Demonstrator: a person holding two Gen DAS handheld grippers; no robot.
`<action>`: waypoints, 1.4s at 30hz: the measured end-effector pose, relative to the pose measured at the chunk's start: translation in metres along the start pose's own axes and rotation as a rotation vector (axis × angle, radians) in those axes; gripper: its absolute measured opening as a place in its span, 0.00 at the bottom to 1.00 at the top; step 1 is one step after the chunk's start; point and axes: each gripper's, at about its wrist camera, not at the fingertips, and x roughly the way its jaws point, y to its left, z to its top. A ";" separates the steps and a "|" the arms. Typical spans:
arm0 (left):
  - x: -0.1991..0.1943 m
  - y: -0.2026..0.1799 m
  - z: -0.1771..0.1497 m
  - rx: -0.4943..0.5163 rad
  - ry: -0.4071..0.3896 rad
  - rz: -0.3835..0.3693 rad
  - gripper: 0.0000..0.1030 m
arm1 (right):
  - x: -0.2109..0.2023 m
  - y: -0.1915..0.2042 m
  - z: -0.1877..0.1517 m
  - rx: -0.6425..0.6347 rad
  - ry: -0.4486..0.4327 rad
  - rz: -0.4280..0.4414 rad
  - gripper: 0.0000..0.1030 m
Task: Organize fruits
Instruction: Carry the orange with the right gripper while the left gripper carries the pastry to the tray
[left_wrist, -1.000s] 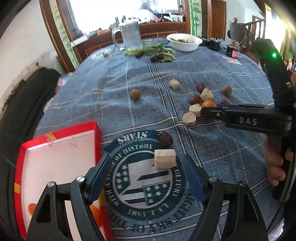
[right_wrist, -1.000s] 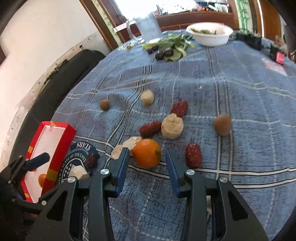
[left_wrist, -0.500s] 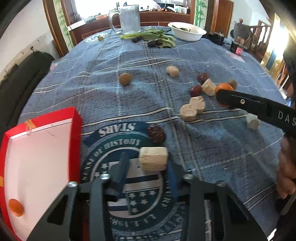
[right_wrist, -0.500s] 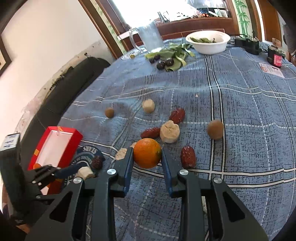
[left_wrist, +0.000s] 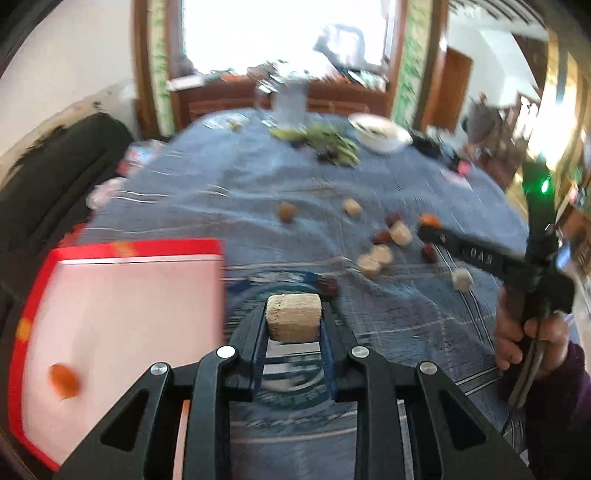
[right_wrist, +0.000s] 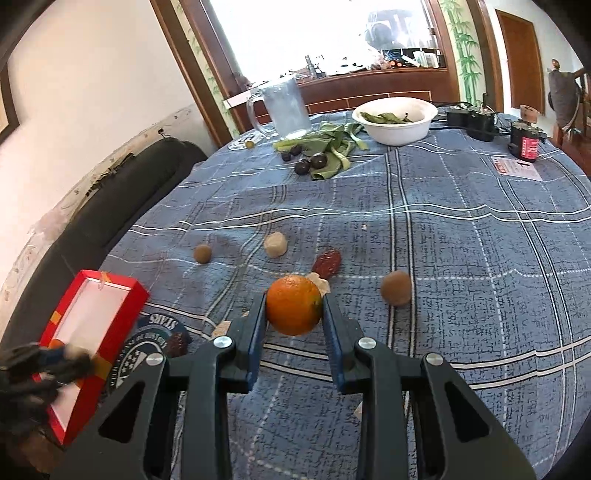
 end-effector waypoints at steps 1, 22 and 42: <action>-0.012 0.013 -0.002 -0.022 -0.030 0.027 0.24 | 0.001 0.000 -0.001 -0.003 -0.001 -0.012 0.31; -0.032 0.158 -0.051 -0.217 -0.068 0.378 0.24 | 0.009 0.255 -0.071 -0.379 0.154 0.372 0.31; -0.023 0.151 -0.053 -0.159 -0.062 0.415 0.30 | 0.030 0.269 -0.102 -0.444 0.236 0.354 0.32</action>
